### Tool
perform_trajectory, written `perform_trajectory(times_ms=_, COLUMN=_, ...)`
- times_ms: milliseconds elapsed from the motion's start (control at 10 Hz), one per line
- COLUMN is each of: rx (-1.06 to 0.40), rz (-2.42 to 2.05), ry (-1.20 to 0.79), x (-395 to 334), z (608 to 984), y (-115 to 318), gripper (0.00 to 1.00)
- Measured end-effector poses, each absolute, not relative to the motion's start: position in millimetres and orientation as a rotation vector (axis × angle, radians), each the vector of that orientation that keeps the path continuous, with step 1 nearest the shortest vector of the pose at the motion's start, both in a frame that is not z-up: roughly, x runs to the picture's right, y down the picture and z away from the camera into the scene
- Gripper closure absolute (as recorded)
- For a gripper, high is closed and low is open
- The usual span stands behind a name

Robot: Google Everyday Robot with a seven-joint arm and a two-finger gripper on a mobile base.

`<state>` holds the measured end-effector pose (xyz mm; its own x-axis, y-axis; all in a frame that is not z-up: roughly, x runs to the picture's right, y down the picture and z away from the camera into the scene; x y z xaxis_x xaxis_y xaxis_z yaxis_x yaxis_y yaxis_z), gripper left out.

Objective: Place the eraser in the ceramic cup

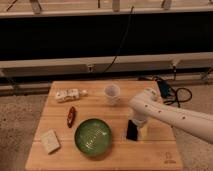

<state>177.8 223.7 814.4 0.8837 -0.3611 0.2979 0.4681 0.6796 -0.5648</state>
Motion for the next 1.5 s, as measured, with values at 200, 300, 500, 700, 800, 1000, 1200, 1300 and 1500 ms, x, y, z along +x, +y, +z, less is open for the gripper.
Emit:
perform_trajectory(times_ms=200, rx=-0.688, rz=-0.474, ry=-0.173, x=179, z=817, y=228, gripper=0.2)
perform_trajectory(times_ms=300, rx=-0.689, rz=-0.477, ry=-0.175, x=178, z=817, y=228, gripper=0.2)
perform_trajectory(times_ms=500, rx=-0.693, rz=-0.482, ry=-0.181, x=177, z=817, y=229, gripper=0.2)
perform_trajectory(times_ms=700, rx=-0.698, rz=-0.484, ry=-0.184, x=178, z=819, y=232, gripper=0.2)
perform_trajectory(times_ms=800, rx=-0.701, rz=-0.486, ry=-0.187, x=178, z=820, y=233, gripper=0.2)
perform_trajectory(times_ms=1000, rx=-0.704, rz=-0.492, ry=-0.192, x=177, z=822, y=235, gripper=0.2)
perform_trajectory(times_ms=1200, rx=-0.708, rz=-0.496, ry=-0.196, x=177, z=823, y=236, gripper=0.2)
perform_trajectory(times_ms=1300, rx=-0.709, rz=-0.497, ry=-0.197, x=177, z=823, y=237, gripper=0.2)
perform_trajectory(times_ms=1500, rx=-0.711, rz=-0.5, ry=-0.2, x=177, z=824, y=238, gripper=0.2)
